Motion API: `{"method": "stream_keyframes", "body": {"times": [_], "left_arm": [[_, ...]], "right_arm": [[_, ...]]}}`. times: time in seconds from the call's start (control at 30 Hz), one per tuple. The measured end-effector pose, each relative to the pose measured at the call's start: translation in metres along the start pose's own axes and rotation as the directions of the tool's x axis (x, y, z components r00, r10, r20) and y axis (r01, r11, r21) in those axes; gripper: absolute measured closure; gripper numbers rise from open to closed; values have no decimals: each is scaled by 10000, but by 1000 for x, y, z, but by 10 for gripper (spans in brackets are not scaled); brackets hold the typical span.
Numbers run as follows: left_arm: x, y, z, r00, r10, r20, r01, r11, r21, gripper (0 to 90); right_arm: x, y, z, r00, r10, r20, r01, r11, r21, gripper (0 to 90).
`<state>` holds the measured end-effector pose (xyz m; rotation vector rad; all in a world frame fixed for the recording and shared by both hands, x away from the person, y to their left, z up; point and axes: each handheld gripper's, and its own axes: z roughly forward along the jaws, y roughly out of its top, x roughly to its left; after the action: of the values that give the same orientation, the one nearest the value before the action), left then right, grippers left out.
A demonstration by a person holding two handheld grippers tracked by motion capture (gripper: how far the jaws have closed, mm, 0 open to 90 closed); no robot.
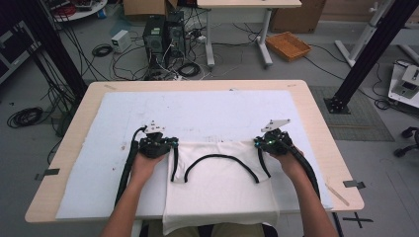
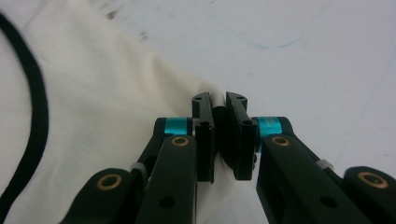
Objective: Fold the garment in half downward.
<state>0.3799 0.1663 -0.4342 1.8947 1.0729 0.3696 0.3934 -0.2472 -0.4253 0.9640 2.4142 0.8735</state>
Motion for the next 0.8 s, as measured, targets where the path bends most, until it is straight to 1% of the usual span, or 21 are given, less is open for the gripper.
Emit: {"method": "stream_keyframes", "body": {"times": [0.03, 0.07, 0.1, 0.13, 0.17, 0.2, 0.23, 0.27, 0.3, 0.33, 0.37, 0.4, 0.47, 0.5, 0.53, 0.57, 0.63, 0.73, 0.8], "left_arm": [[2, 3, 1, 9998, -156, -80, 155, 9998, -130, 840], [5, 6, 2, 9994, -303, -155, 299, 9993, -222, 840], [5, 6, 2, 9994, -303, -155, 299, 9993, -222, 840], [7, 9, 4, 9982, -539, -254, 529, 9979, -385, 840], [10, 11, 6, 9965, -797, -271, 780, 9952, -586, 840], [12, 13, 8, 9945, -998, -305, 973, 9924, -749, 840], [16, 17, 12, 9897, -1407, -253, 1373, 9846, -1084, 840], [16, 17, 12, 9897, -1407, -253, 1373, 9846, -1084, 840], [17, 17, 12, 9876, -1568, -65, 1544, 9787, -1355, 840], [17, 17, 12, 9876, -1568, -65, 1544, 9787, -1355, 839], [17, 17, 11, 9913, -1316, 82, 1317, 9841, -1194, 839], [17, 17, 11, 9913, -1316, 82, 1317, 9841, -1194, 838], [14, 15, 5, 9964, -810, 240, 832, 9903, -1109, 838], [12, 14, 1, 9973, -646, 338, 683, 9901, -1225, 838], [10, 12, -3, 9969, -551, 558, 623, 9886, -1368, 838], [9, 10, -7, 9967, -458, 670, 550, 9883, -1425, 837], [4, 5, -15, 9960, -206, 871, 333, 9886, -1467, 837], [-3, -2, -25, 9926, 65, 1211, 122, 9881, -1536, 837], [-10, -8, -32, 9906, 204, 1349, 18, 9867, -1626, 836]], "right_arm": [[-2, 1, 1, 9999, 67, 124, -67, 10000, -49, 829], [-5, 3, 2, 9994, 25, 339, -20, 9999, -127, 828], [-6, 5, 3, 9986, 64, 526, -54, 9998, -199, 829], [-6, 5, 3, 9986, 64, 526, -54, 9998, -199, 829], [-8, 7, 4, 9976, 58, 693, -32, 9993, -378, 829], [-13, 12, 6, 9933, 176, 1142, -87, 9969, -778, 828], [-15, 14, 6, 9905, 343, 1331, -214, 9950, -972, 828], [-15, 14, 6, 9905, 343, 1331, -214, 9950, -972, 828], [-21, 17, 6, 9852, 737, 1544, -530, 9895, -1344, 828], [-22, 17, 5, 9851, 909, 1463, -689, 9865, -1487, 827], [-23, 17, 3, 9862, 1045, 1287, -838, 9840, -1573, 827], [-23, 17, 3, 9862, 1045, 1287, -838, 9840, -1573, 827], [-22, 15, -1, 9893, 895, 1152, -711, 9854, -1549, 827], [-20, 13, -4, 9909, 826, 1062, -657, 9858, -1543, 826], [-18, 11, -7, 9924, 752, 976, -585, 9846, -1646, 826], [-17, 9, -12, 9937, 714, 858, -556, 9831, -1741, 826], [-12, 3, -20, 9953, 779, 583, -644, 9764, -2063, 825], [-3, -5, -33, 9975, 661, 263, -576, 9679, -2448, 825], [4, -11, -40, 9985, 541, 113, -495, 9659, -2541, 824]]}}
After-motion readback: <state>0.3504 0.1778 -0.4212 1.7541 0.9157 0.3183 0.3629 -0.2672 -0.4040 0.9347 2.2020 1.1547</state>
